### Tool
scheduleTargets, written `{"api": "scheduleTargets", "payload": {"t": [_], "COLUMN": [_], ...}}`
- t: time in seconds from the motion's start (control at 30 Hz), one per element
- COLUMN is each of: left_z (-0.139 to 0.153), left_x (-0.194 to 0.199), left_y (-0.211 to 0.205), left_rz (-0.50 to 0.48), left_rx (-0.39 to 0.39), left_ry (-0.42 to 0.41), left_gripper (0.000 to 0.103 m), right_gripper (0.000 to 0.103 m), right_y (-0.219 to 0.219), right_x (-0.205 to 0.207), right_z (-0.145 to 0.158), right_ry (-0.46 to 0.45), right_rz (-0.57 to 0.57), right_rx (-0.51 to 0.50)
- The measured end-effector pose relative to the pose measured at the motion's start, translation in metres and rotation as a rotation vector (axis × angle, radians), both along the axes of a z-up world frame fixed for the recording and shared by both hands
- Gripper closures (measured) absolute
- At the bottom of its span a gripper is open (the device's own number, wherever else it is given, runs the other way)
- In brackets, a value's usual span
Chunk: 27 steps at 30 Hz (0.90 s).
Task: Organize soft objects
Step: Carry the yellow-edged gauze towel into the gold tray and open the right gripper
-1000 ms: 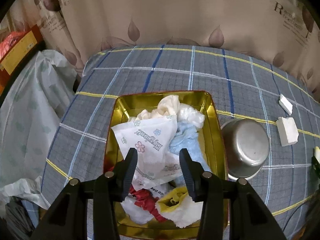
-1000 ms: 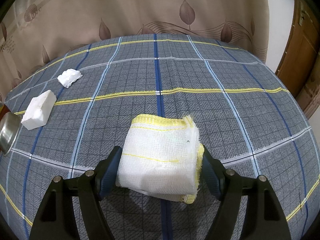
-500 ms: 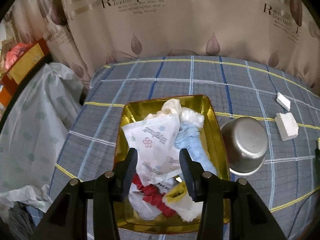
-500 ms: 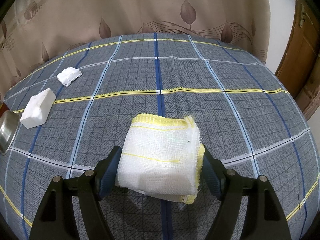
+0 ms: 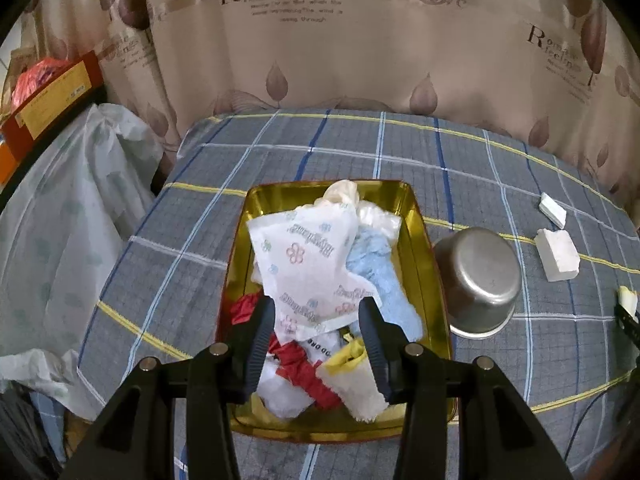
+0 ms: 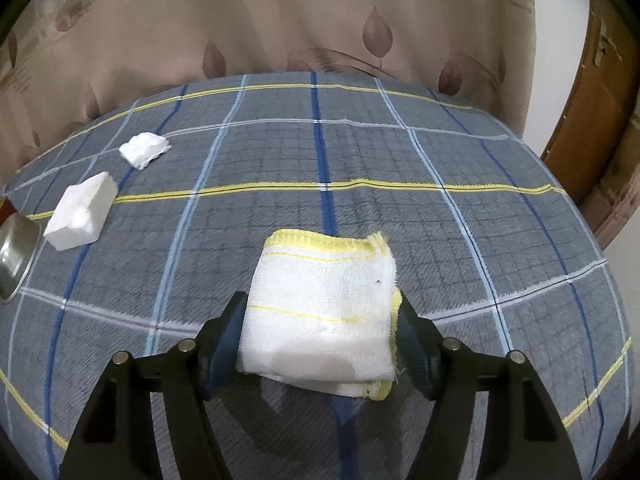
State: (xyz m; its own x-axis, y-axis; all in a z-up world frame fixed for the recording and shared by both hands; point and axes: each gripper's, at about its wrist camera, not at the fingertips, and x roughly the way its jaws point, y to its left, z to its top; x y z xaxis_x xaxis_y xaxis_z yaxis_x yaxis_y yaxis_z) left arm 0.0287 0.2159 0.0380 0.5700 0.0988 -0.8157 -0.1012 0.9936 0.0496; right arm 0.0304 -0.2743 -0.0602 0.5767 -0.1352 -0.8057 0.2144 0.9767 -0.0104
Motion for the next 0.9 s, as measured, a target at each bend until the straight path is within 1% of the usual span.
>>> {"api": "scheduleTargets", "payload": {"t": [0.1, 0.2, 0.37, 0.47, 0.57, 0.73, 0.77, 0.9], "left_z": [-0.001, -0.002, -0.007, -0.010, -0.011, -0.011, -0.011, -0.010], "left_x": [-0.005, -0.010, -0.017, -0.021, -0.026, -0.029, -0.030, -0.031], "left_y": [0.003, 0.009, 0.026, 0.042, 0.052, 0.059, 0.060, 0.062], "left_rz": [0.017, 0.033, 0.095, 0.147, 0.177, 0.196, 0.199, 0.204], "left_rx": [-0.011, -0.040, -0.064, -0.067, -0.073, -0.070, -0.059, -0.060], "left_ry": [-0.011, -0.005, 0.004, 0.005, 0.009, 0.004, 0.001, -0.001], "left_gripper": [0.059, 0.059, 0.059, 0.059, 0.059, 0.059, 0.059, 0.059], "right_gripper": [0.037, 0.037, 0.037, 0.037, 0.037, 0.037, 0.037, 0.037], "right_y": [0.010, 0.024, 0.058, 0.084, 0.113, 0.155, 0.167, 0.213], "right_x": [-0.009, -0.019, -0.031, -0.036, -0.040, -0.049, -0.046, -0.039], "right_z": [0.010, 0.022, 0.041, 0.052, 0.062, 0.079, 0.082, 0.093], "right_ry": [-0.003, -0.004, 0.007, 0.004, -0.008, -0.030, -0.032, -0.047], "right_rz": [0.032, 0.084, 0.201, 0.279, 0.355, 0.473, 0.502, 0.602], "right_rx": [-0.011, -0.014, 0.014, 0.016, 0.026, 0.045, 0.047, 0.043]}}
